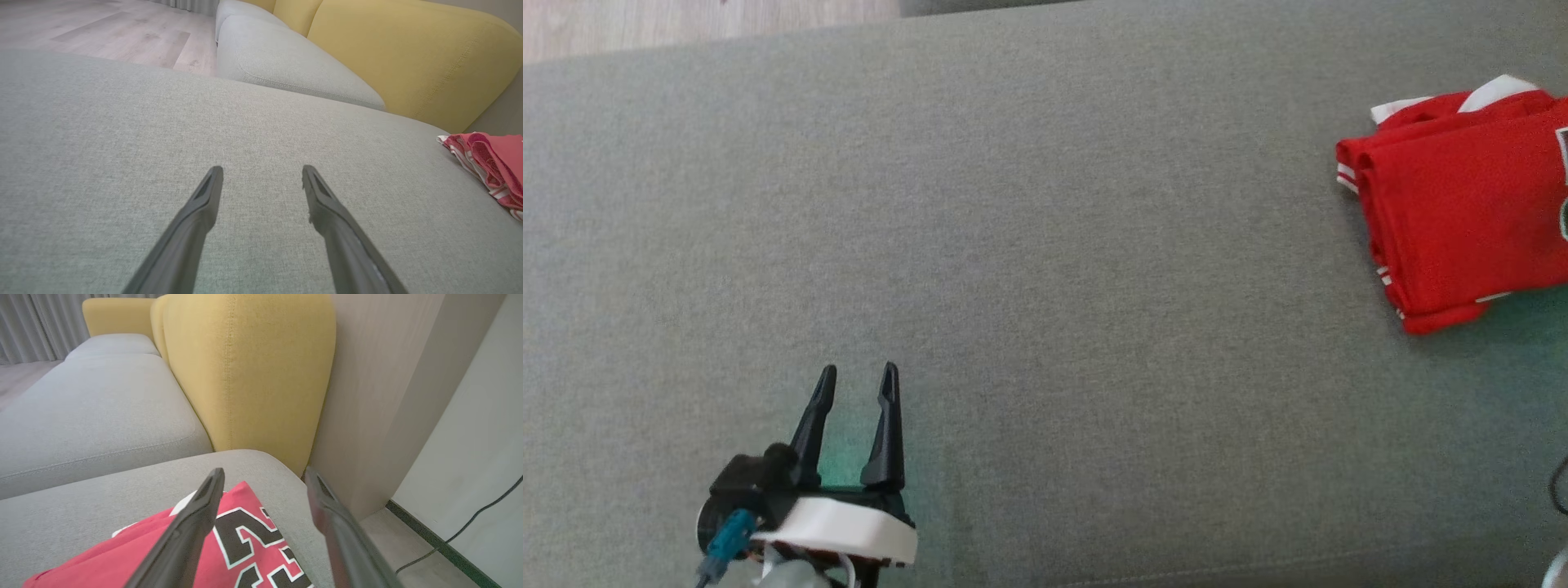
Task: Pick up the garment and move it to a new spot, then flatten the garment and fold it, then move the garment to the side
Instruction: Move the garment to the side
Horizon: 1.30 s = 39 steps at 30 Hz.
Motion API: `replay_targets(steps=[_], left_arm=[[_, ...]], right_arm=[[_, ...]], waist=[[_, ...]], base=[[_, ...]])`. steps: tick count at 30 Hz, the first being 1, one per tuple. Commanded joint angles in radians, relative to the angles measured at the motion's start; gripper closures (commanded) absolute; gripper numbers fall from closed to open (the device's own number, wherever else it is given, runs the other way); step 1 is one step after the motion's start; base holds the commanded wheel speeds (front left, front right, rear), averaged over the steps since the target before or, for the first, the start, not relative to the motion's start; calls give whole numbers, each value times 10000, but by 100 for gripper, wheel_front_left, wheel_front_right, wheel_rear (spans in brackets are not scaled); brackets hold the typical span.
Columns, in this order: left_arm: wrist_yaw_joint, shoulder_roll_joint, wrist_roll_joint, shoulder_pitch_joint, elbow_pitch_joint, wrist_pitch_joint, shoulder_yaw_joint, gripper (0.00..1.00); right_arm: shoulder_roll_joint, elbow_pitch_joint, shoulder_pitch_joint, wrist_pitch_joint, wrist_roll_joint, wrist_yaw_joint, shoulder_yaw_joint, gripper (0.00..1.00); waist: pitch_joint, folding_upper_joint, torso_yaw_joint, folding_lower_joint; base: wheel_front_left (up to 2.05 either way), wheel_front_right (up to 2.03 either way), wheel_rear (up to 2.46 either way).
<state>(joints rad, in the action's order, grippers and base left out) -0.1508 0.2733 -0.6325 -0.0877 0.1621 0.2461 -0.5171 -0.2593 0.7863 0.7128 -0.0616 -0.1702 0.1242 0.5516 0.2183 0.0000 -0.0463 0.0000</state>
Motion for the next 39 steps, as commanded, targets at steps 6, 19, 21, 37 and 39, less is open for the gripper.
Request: replay_targets(steps=[6, 19, 21, 37, 39], left_arm=[[-78, 312, 25, -288, -321, 7, 422, 0], [-467, 291, -342, 663, -395, 109, 1140, 0], [-505, 291, -352, 760, -386, 115, 1197, 0], [-525, 191, -87, 1802, -31, 148, 1229, 0], [-471, 230, -52, 1808, 29, 97, 1137, 0]], right_arm=[[564, -930, 239, -505, 162, 65, -1565, 0], [1812, -3166, -3156, -828, 1762, 65, -4382, 0], [1867, -3349, -3484, -850, 1845, 65, -4501, 0], [2089, -5377, -7646, -977, 3293, 65, -5968, 0], [2089, -5532, -7859, -999, 3375, 65, -5998, 0]], waist=[[-733, 0, -182, 0], [-2494, 0, 234, 0], [-2564, 0, 291, 0], [-3233, 0, 1105, 0], [-3271, 0, 1134, 0]], base=[[0, 0, 0], [0, 0, 0], [0, 0, 0], [0, 0, 0], [0, 0, 0]])
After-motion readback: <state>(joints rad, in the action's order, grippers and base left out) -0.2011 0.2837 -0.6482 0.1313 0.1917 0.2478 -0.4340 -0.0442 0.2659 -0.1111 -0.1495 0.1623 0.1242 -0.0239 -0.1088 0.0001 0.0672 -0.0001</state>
